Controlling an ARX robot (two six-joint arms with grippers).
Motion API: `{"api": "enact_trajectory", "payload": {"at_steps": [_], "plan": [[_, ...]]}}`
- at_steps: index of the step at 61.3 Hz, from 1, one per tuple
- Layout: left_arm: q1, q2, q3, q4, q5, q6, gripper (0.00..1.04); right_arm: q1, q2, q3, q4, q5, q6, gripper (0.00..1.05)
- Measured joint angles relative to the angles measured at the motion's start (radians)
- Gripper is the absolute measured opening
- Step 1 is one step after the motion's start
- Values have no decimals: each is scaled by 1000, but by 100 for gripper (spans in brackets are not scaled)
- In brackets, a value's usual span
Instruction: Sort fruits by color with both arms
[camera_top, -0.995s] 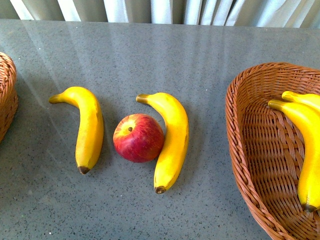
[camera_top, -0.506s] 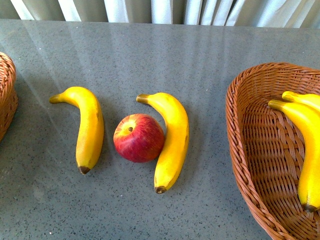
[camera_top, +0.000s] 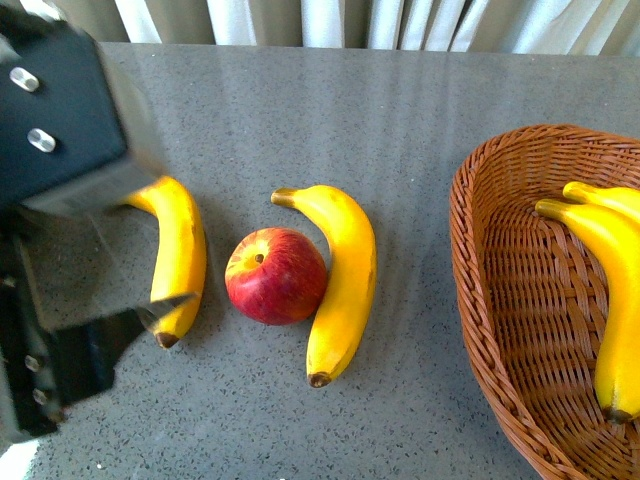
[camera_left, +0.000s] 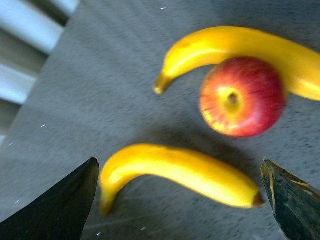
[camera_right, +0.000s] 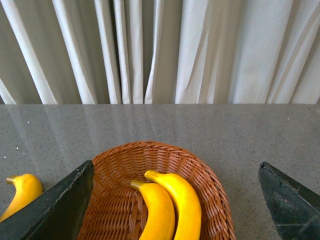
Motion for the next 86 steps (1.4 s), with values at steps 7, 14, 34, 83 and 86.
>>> {"api": "enact_trajectory", "payload": {"at_steps": [7, 14, 34, 83, 86], "plan": [[-66, 106, 28, 23, -17, -1, 96, 0, 0, 0, 0, 0, 0, 96], [-106, 167, 68, 26, -26, 0, 96, 0, 0, 0, 0, 0, 0, 96], [-150, 252, 166, -1, -32, 8, 96, 0, 0, 0, 0, 0, 0, 96], [-185, 431, 292, -32, -81, 26, 96, 0, 0, 0, 0, 0, 0, 96], [-185, 432, 292, -32, -81, 27, 96, 0, 0, 0, 0, 0, 0, 96]]}}
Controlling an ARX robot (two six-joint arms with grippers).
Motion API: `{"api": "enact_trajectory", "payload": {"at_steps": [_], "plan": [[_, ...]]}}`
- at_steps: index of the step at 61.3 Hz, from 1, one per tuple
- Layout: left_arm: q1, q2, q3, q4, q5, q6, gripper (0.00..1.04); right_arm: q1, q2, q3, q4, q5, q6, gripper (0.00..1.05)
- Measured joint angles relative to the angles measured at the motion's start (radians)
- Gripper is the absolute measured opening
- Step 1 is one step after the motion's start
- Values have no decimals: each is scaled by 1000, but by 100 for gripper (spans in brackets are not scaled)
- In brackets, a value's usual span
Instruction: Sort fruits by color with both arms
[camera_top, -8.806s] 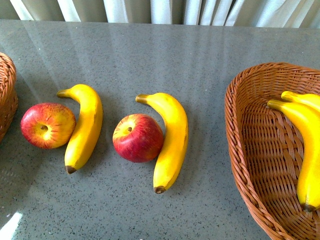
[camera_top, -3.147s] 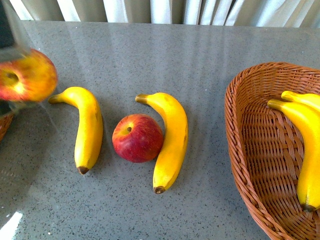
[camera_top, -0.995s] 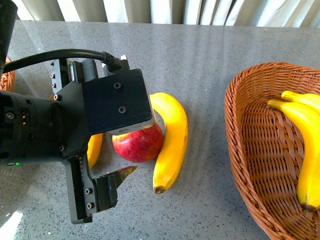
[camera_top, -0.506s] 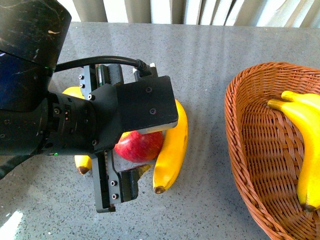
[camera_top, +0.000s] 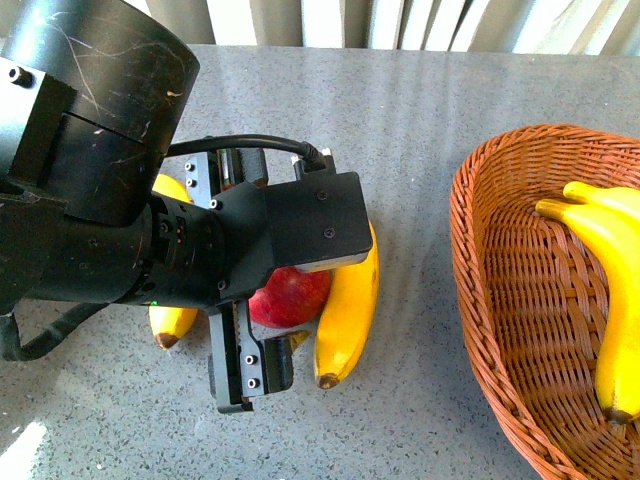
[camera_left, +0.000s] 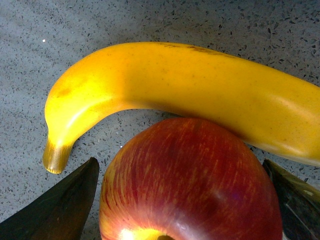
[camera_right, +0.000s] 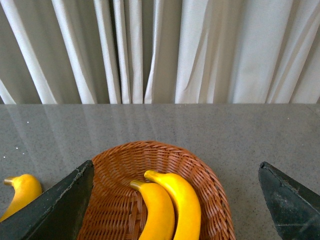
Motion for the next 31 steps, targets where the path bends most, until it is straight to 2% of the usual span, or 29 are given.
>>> {"api": "enact_trajectory", "payload": {"at_steps": [12, 21, 31], "plan": [[0, 0, 0, 0, 0, 0, 95, 0, 0, 0, 0, 0, 0, 96], [0, 0, 0, 1, 0, 0, 76, 0, 0, 0, 0, 0, 0, 96], [0, -6, -10, 10, -2, -1, 74, 0, 0, 0, 0, 0, 0, 96]]}}
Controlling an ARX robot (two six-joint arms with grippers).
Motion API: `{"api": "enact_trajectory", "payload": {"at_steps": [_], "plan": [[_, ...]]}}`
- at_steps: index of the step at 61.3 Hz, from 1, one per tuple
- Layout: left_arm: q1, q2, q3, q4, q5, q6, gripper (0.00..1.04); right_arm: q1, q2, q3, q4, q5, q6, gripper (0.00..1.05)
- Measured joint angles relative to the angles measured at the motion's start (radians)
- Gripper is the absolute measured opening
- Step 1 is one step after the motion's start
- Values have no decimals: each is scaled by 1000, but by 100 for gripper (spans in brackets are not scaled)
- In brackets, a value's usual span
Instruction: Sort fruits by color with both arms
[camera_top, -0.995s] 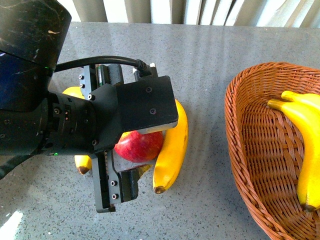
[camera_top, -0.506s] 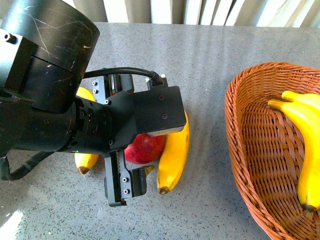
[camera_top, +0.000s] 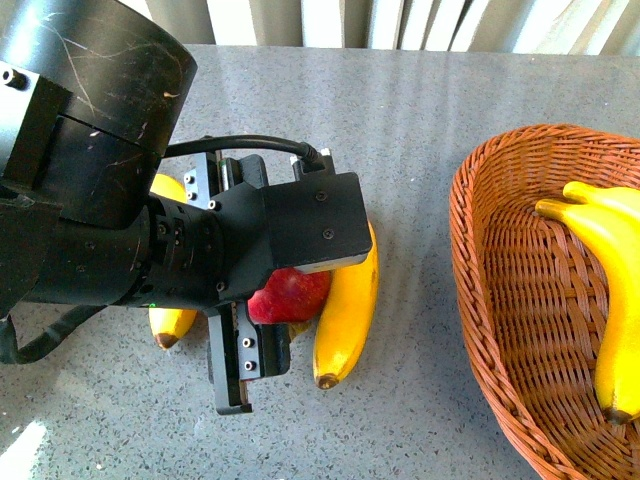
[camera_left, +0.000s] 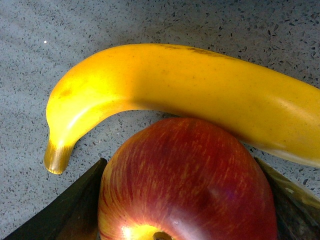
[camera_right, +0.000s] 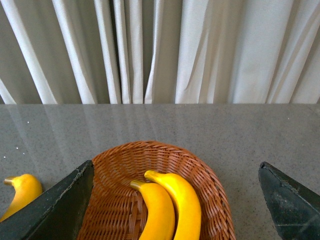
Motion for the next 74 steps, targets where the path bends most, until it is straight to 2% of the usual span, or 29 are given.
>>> {"api": "enact_trajectory", "payload": {"at_steps": [13, 21, 26, 32, 41, 51, 59, 74], "plan": [[13, -112, -91, 35, 22, -10, 74, 0, 0, 0, 0, 0, 0, 96], [89, -308, -183, 30, 63, -5, 74, 0, 0, 0, 0, 0, 0, 96], [237, -454, -233, -20, 108, 17, 74, 0, 0, 0, 0, 0, 0, 96], [386, -504, -239, -41, 137, 36, 74, 0, 0, 0, 0, 0, 0, 96], [629, -464, -221, -43, 154, 48, 74, 0, 0, 0, 0, 0, 0, 96], [844, -375, -193, -23, 183, 49, 74, 0, 0, 0, 0, 0, 0, 96], [911, -336, -192, 5, 221, 48, 74, 0, 0, 0, 0, 0, 0, 96], [963, -328, -216, 6, 279, 69, 74, 0, 0, 0, 0, 0, 0, 96]]}}
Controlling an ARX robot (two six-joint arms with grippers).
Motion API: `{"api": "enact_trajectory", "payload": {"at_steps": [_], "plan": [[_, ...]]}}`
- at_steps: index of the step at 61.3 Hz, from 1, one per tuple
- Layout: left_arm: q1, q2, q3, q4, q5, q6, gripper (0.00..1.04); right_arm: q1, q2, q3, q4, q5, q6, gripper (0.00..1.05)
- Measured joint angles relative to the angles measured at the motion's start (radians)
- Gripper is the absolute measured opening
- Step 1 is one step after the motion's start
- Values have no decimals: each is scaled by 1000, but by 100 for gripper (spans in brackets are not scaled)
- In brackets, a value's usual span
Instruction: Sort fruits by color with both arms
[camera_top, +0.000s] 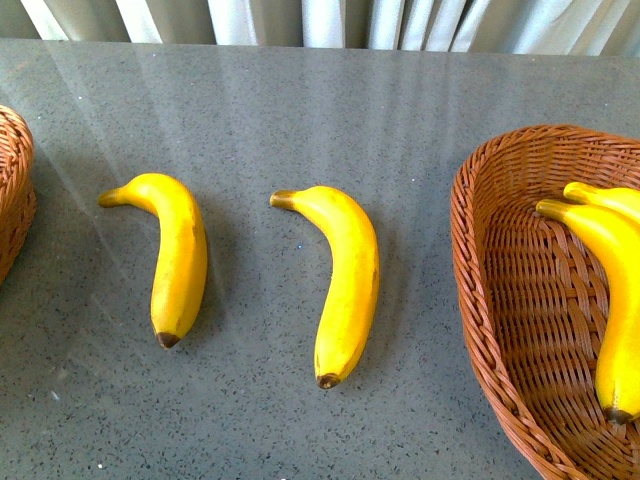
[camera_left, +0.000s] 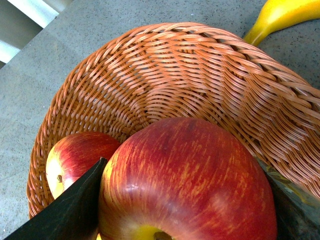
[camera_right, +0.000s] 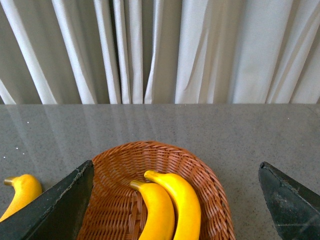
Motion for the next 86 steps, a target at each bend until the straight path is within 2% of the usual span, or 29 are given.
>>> {"api": "enact_trajectory", "payload": {"at_steps": [3, 12, 33, 50, 55, 59, 68, 70, 74, 77, 82, 86], "plan": [[10, -10, -11, -3, 13, 0, 74, 0, 0, 0, 0, 0, 0, 96], [29, -24, -29, -12, 14, -2, 97, 0, 0, 0, 0, 0, 0, 96], [50, -81, -46, -31, 59, -11, 96, 0, 0, 0, 0, 0, 0, 96], [53, -251, -116, 34, 175, -146, 96, 0, 0, 0, 0, 0, 0, 96], [58, -372, -171, 104, 255, -264, 96, 0, 0, 0, 0, 0, 0, 96], [81, -457, -225, 230, 313, -416, 96, 0, 0, 0, 0, 0, 0, 96], [106, -460, -312, 448, 327, -640, 96, 0, 0, 0, 0, 0, 0, 96], [93, -444, -338, 518, 262, -706, 92, 0, 0, 0, 0, 0, 0, 96], [39, -451, -409, 662, 24, -837, 80, 0, 0, 0, 0, 0, 0, 96], [-1, -492, -441, 666, -93, -896, 71, 0, 0, 0, 0, 0, 0, 96], [-58, -580, -473, 616, -201, -954, 57, 0, 0, 0, 0, 0, 0, 96], [-98, -648, -490, 567, -243, -974, 46, 0, 0, 0, 0, 0, 0, 96]]}}
